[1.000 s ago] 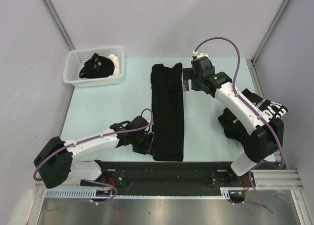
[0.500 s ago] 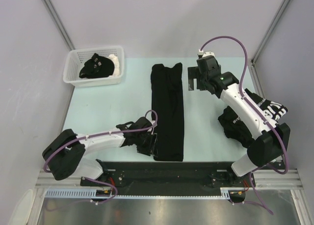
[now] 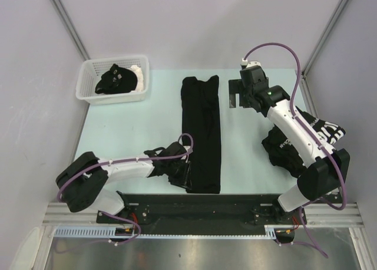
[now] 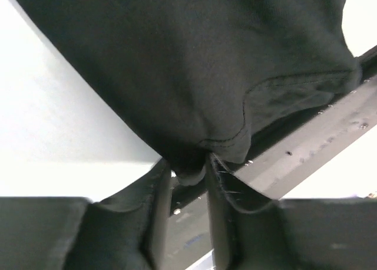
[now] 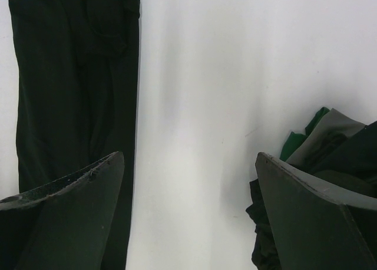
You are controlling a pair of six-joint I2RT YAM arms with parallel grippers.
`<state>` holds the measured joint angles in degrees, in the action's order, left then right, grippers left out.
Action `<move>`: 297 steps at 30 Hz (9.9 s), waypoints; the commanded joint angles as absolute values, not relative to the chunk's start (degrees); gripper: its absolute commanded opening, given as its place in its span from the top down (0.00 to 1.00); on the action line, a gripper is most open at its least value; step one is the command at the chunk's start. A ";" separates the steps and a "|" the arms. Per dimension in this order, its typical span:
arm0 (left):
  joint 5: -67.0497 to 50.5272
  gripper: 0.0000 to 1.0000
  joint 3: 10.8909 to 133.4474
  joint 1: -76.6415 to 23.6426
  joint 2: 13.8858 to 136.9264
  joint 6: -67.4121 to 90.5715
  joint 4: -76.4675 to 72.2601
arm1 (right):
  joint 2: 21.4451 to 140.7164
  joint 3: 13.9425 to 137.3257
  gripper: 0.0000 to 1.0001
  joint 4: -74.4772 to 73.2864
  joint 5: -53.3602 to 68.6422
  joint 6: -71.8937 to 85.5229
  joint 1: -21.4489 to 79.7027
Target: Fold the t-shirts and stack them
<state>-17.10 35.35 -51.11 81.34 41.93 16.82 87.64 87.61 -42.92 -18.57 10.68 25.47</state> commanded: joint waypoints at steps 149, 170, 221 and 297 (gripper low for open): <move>-12.57 1.00 44.38 -53.88 77.96 30.23 32.70 | 57.93 25.93 0.48 -21.35 -27.24 76.03 74.09; -12.74 1.00 45.27 -53.88 78.75 29.79 33.66 | 66.18 23.99 0.43 -9.06 -22.85 72.42 70.84; -0.35 1.00 56.60 -50.72 78.39 24.26 37.26 | 61.07 29.97 1.00 -8.97 -9.24 53.97 49.49; 2.03 1.00 99.40 -27.95 118.74 15.47 36.12 | 113.64 78.92 1.00 0.18 23.03 26.37 16.35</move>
<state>2.20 96.36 -29.30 117.43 17.43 35.68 111.96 75.68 -1.39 22.83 28.14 17.47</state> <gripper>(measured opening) 0.012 0.011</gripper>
